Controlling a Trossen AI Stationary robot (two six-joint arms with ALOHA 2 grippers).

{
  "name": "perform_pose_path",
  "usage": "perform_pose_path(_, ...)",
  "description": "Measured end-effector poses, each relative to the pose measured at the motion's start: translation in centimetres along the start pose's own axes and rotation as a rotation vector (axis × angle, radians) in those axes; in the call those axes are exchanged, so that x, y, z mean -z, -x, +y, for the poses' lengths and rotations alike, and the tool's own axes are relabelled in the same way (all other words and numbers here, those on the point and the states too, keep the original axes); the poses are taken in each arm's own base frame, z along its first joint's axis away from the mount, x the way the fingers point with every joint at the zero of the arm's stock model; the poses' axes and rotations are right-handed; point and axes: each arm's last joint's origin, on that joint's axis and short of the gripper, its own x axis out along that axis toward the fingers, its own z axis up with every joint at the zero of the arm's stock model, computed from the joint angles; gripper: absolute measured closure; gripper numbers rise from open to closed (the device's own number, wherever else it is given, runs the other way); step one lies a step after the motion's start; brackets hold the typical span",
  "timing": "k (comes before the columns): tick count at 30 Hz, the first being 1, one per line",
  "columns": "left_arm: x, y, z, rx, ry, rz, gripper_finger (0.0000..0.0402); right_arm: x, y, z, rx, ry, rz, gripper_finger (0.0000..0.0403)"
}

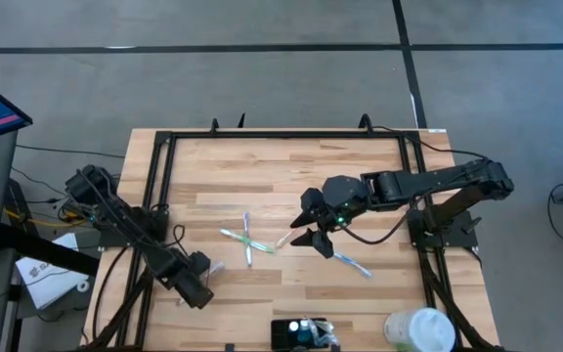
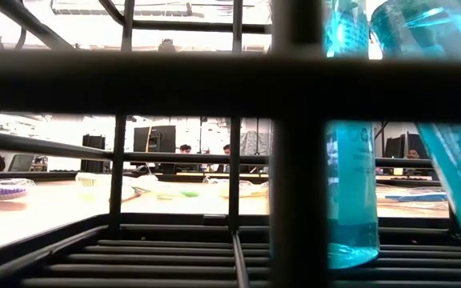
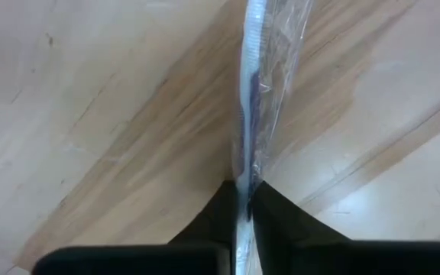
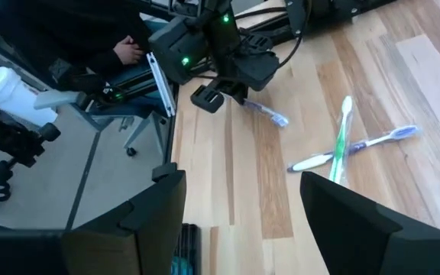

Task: Pick & Place toothbrushing station
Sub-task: Put the bottom purple toothbrush into the black mesh organizer

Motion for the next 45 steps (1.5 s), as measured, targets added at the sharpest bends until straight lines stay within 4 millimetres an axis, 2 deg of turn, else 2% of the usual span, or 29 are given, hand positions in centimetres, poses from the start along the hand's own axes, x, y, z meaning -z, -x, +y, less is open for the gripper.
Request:
perform_pose_path(4,0.0,1.0,-1.0,0.097,-0.003,-0.067,0.0389,0.0,0.0,0.0,-0.003,-0.003,0.001,0.0154)
perform_pose_path(13,-0.3,2.9,-1.2,0.199,0.002,-0.201,0.0391,0.0,0.0,0.1,-0.026,-0.002,0.005,0.0154)
perform_pose_path(21,-0.5,3.1,-1.6,0.247,0.005,-0.255,0.0391,0.0,0.0,0.2,-0.028,-0.001,0.005,0.0154)
perform_pose_path(45,-1.4,4.6,-4.1,0.532,0.06,-0.605,0.0391,0.1,0.0,0.3,-0.033,0.002,0.008,0.0154)
